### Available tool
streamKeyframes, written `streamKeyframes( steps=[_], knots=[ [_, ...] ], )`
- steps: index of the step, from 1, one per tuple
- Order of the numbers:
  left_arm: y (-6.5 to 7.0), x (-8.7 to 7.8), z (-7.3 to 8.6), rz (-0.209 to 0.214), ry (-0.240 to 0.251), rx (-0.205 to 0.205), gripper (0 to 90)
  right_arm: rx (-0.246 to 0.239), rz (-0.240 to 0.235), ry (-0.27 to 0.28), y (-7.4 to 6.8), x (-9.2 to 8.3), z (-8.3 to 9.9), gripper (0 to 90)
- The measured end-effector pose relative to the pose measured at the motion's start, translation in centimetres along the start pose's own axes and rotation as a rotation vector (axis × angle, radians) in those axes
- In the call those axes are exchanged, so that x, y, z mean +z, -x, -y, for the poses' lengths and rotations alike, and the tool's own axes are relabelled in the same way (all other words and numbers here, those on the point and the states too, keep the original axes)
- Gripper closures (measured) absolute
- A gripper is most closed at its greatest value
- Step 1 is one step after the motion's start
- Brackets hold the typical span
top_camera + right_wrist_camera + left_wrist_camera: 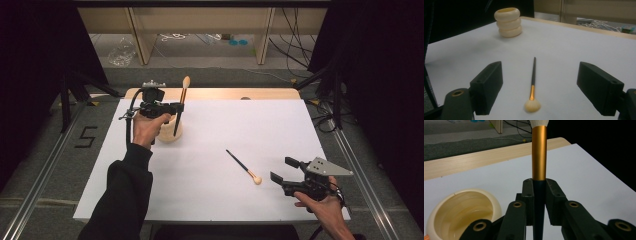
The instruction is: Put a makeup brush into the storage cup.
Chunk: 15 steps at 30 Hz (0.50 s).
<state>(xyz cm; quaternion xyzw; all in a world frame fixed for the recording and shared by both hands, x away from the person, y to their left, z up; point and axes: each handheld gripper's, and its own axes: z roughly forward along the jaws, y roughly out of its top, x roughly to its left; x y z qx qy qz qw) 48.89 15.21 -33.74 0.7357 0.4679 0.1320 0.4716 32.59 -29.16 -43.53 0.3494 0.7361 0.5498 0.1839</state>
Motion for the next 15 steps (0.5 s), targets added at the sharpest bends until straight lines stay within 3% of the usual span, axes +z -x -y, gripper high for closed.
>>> streamKeyframes(
  steps=[3, 4, 6, 15],
  knots=[
    [-0.4, -0.1, -0.1, -0.011, 0.030, -0.006, 78.5, 0.000, 0.000, 0.000, 0.0, 0.0, 0.0, 21.8],
    [-0.5, -0.1, -0.1, -0.015, 0.038, -0.004, 78.5, -0.004, 0.014, -0.031, 0.0, -0.3, -0.1, 21.8],
    [-0.8, -0.2, -0.1, -0.026, 0.057, -0.014, 78.5, 0.001, -0.001, 0.000, 0.0, 0.0, 0.0, 21.8],
    [-2.1, -0.4, -0.3, -0.090, 0.145, -0.037, 78.5, 0.001, 0.000, 0.000, 0.0, 0.0, 0.0, 21.8]
  ],
)
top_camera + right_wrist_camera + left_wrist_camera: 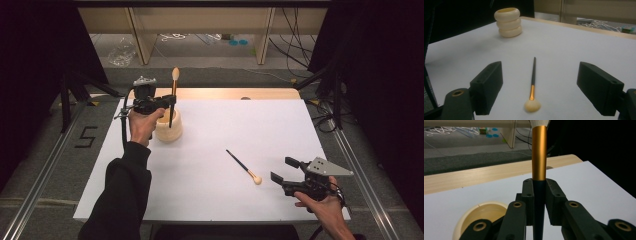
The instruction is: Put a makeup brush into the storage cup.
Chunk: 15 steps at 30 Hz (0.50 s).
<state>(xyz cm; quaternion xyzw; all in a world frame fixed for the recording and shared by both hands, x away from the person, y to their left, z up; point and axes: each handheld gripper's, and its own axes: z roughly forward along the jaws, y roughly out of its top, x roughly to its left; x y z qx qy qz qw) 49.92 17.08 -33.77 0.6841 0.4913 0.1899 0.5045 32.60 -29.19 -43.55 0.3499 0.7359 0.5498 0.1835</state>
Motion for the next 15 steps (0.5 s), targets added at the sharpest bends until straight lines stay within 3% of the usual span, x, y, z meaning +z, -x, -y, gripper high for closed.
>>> streamKeyframes(
  steps=[1, 2, 5, 14, 15],
  knots=[
    [-0.2, 0.0, -0.1, -0.004, 0.008, -0.003, 78.5, 0.005, -0.002, -0.005, 0.0, 0.0, 0.0, 21.8],
    [-0.4, 0.0, -0.1, -0.013, 0.010, -0.004, 78.5, -0.006, 0.013, -0.045, 0.0, -0.4, -0.2, 21.8],
    [-0.8, 0.2, -0.2, -0.029, 0.022, 0.004, 78.5, 0.000, -0.001, 0.000, 0.0, 0.0, 0.0, 21.8],
    [-1.7, 1.2, -0.6, -0.079, 0.042, 0.006, 78.5, 0.006, 0.009, -0.014, 0.0, -0.2, 0.0, 21.8],
    [-1.7, 1.4, -0.6, -0.075, 0.033, -0.010, 78.5, 0.006, 0.010, -0.012, 0.0, -0.2, 0.0, 21.8]
  ],
)
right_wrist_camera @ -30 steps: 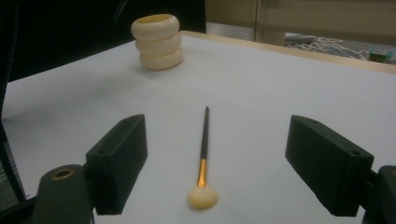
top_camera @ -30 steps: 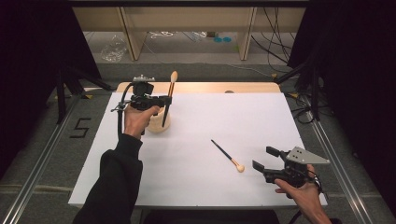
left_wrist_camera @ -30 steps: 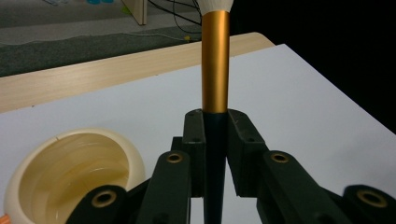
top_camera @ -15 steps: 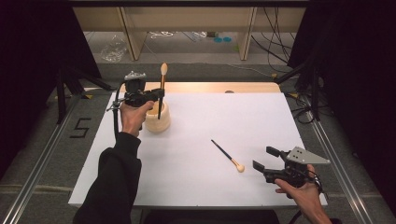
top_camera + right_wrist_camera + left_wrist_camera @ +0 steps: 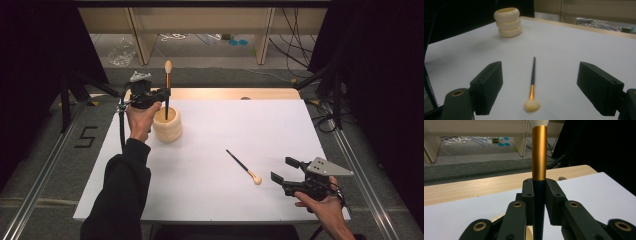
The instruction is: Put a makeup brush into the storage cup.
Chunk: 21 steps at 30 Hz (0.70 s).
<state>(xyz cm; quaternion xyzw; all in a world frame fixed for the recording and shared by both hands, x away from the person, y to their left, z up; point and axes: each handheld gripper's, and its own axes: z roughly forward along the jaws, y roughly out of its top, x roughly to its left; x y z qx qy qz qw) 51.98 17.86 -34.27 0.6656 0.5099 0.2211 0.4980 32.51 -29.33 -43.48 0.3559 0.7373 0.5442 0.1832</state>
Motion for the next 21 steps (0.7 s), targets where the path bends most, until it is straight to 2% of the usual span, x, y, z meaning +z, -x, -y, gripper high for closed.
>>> streamKeyframes(
  steps=[5, 7, 8, 10, 11, 12, 13, 14, 21],
  knots=[
    [-0.3, 0.5, 0.1, -0.017, 0.034, -0.009, 78.5, 0.002, -0.012, 0.007, 0.0, 0.0, 0.1, 21.8],
    [-0.6, 0.7, 0.1, -0.047, 0.025, 0.013, 78.5, -0.001, -0.001, -0.001, 0.0, 0.0, 0.0, 21.8],
    [-1.2, 1.0, 0.0, 0.011, 0.026, 0.065, 78.5, 0.001, -0.009, 0.011, 0.0, 0.1, 0.1, 21.8],
    [-1.4, 1.2, 0.1, 0.006, 0.028, 0.079, 78.5, -0.004, 0.002, -0.001, 0.0, 0.0, 0.0, 21.8],
    [-1.7, 1.2, 0.1, -0.004, 0.028, 0.110, 78.5, -0.004, 0.001, -0.002, 0.0, -0.1, 0.0, 21.8],
    [-0.9, 1.2, 0.4, -0.057, 0.031, 0.004, 78.5, 0.000, -0.011, 0.009, 0.0, 0.0, 0.1, 21.8],
    [-1.0, 1.3, 0.5, -0.061, 0.031, 0.002, 78.5, -0.001, -0.012, 0.012, 0.0, 0.0, 0.1, 21.8],
    [-1.2, 1.5, 0.5, -0.060, 0.041, 0.017, 78.5, -0.002, -0.012, 0.011, 0.0, 0.0, 0.1, 21.8],
    [-1.8, 1.9, 1.0, -0.084, 0.058, 0.016, 78.5, -0.006, -0.014, 0.016, 0.0, 0.1, 0.1, 21.9]
  ],
)
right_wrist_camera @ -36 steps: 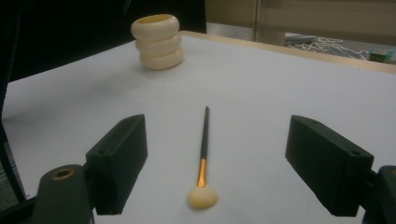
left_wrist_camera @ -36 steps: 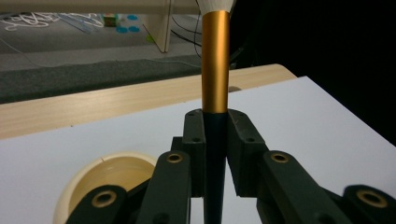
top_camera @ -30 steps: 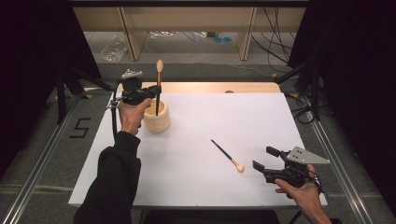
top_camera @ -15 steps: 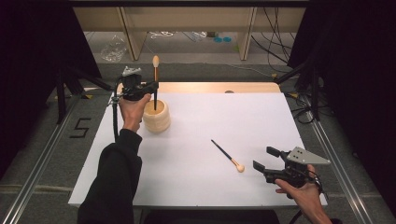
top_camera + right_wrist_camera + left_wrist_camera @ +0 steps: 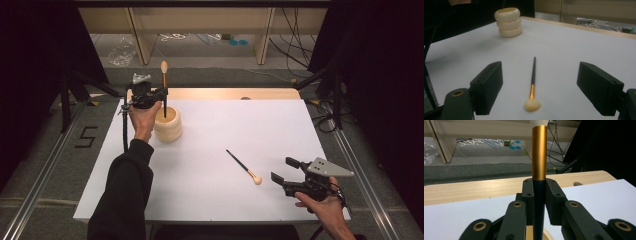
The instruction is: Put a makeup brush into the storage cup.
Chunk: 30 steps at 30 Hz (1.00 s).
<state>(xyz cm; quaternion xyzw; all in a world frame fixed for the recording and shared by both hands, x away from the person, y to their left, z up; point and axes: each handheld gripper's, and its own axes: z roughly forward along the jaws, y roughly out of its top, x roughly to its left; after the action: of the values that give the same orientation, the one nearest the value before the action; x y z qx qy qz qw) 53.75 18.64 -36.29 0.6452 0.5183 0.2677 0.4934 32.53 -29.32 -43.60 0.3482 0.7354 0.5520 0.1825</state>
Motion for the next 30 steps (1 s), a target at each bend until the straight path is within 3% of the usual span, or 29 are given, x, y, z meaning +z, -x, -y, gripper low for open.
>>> streamKeyframes(
  steps=[2, 5, 7, 21, 24, 30],
  knots=[
    [-0.2, 0.0, 0.3, -0.001, 0.008, -0.016, 78.5, 0.000, 0.000, 0.000, 0.0, 0.0, 0.0, 21.9],
    [-0.4, 0.2, 0.7, -0.009, 0.010, -0.009, 78.5, 0.000, 0.000, -0.001, 0.0, 0.0, 0.0, 21.9],
    [-0.4, 0.3, 1.0, -0.008, 0.008, -0.033, 78.5, 0.000, 0.000, 0.000, 0.0, 0.0, 0.0, 21.9],
    [-1.0, 1.0, 2.5, -0.026, 0.013, -0.023, 78.5, 0.001, -0.005, -0.002, 0.0, 0.0, 0.0, 22.1],
    [-1.0, 1.0, 2.9, -0.035, 0.010, -0.052, 78.5, 0.001, -0.005, -0.003, -0.1, 0.0, 0.0, 22.0],
    [-1.0, 1.2, 3.6, -0.036, 0.011, -0.050, 78.5, 0.000, -0.004, -0.004, -0.1, 0.0, 0.0, 22.0]
  ],
)
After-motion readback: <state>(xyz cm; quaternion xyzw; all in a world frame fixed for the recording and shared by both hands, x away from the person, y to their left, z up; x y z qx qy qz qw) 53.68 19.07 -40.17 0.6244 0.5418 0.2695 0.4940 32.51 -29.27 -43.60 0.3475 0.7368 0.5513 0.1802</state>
